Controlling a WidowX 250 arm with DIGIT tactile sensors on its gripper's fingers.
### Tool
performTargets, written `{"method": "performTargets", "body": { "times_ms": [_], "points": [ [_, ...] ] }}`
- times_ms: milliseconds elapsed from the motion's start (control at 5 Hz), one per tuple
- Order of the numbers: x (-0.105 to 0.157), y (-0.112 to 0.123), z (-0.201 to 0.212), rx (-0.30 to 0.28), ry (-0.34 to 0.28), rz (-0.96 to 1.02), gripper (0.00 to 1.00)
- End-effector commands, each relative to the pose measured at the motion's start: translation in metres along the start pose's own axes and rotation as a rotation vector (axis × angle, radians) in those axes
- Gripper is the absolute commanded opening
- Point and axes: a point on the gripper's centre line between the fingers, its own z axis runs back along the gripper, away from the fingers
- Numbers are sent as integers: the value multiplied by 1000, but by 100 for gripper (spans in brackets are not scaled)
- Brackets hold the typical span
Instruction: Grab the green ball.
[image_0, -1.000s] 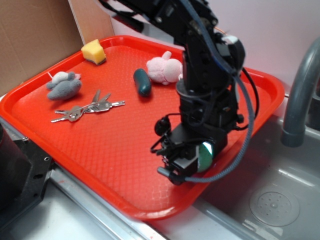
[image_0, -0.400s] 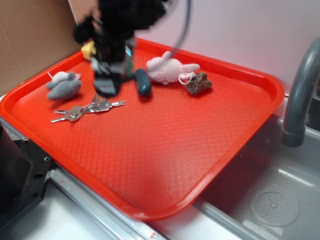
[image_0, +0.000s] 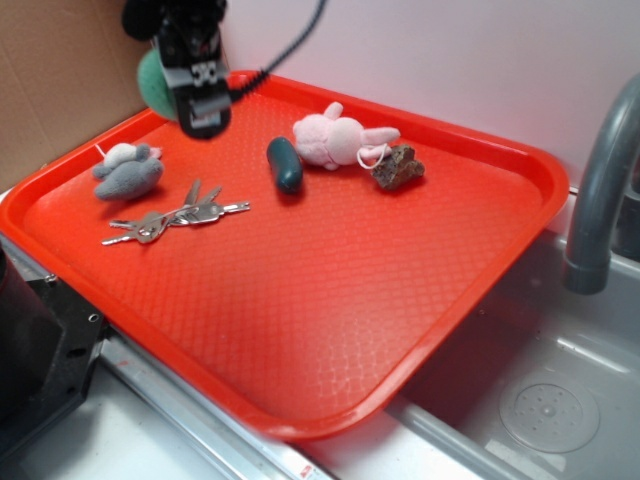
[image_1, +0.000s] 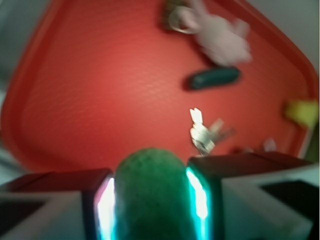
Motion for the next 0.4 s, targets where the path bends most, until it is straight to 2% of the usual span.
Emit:
{"method": "performTargets", "body": {
  "times_ms": [0,200],
  "points": [
    [-13,1,-1,-46,-41,408,0],
    [-22,12,-5,-69,-48,487,0]
  ]
}}
